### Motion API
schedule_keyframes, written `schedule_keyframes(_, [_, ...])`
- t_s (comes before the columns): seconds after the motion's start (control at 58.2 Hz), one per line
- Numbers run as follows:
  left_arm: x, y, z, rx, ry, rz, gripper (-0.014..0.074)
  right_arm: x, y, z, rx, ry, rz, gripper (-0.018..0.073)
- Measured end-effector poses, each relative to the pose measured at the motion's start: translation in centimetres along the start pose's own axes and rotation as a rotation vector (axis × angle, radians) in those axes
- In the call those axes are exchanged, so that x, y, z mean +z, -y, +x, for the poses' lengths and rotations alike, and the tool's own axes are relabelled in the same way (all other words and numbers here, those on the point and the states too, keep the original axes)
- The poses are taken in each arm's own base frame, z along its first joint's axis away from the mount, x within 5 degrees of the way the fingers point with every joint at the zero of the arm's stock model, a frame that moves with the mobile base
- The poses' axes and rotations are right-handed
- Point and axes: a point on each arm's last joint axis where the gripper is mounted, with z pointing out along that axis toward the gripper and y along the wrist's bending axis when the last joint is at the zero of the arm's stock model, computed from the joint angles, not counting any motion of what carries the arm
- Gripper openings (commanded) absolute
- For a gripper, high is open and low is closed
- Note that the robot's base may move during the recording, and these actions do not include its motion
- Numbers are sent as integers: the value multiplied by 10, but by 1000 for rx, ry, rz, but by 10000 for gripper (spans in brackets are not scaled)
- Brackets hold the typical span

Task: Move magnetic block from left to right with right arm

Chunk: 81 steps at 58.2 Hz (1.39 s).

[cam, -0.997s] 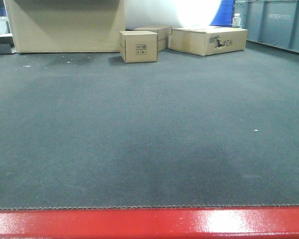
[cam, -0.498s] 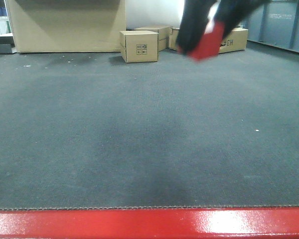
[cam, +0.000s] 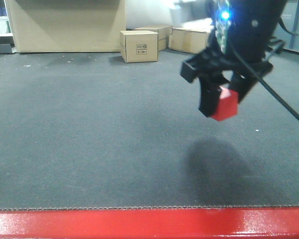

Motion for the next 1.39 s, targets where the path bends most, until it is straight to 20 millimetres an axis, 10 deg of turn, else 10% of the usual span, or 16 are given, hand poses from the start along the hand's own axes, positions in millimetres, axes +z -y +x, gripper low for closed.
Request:
schedule_keyframes(0.189, [0,0,0,0,0,0,-126,10,9,1,24,-24,11,265])
schedule_keyframes(0.43, [0,0,0,0,0,0,-126,14,11,0,28,-23,12,648])
schedule_keyframes(0.67, [0,0,0,0,0,0,-126,15,11,0,28,-19,12,632])
schedule_keyframes(0.825, [0,0,0,0,0,0,-126,5,10,-2,53,10,-9,493])
schedule_keyframes(1.048, [0,0,0,0,0,0,-126,-55,9,2,101,196,-49,52])
schedule_keyframes(1.392, [0,0,0,0,0,0,-126,-139,10,68,104,493,-55,57])
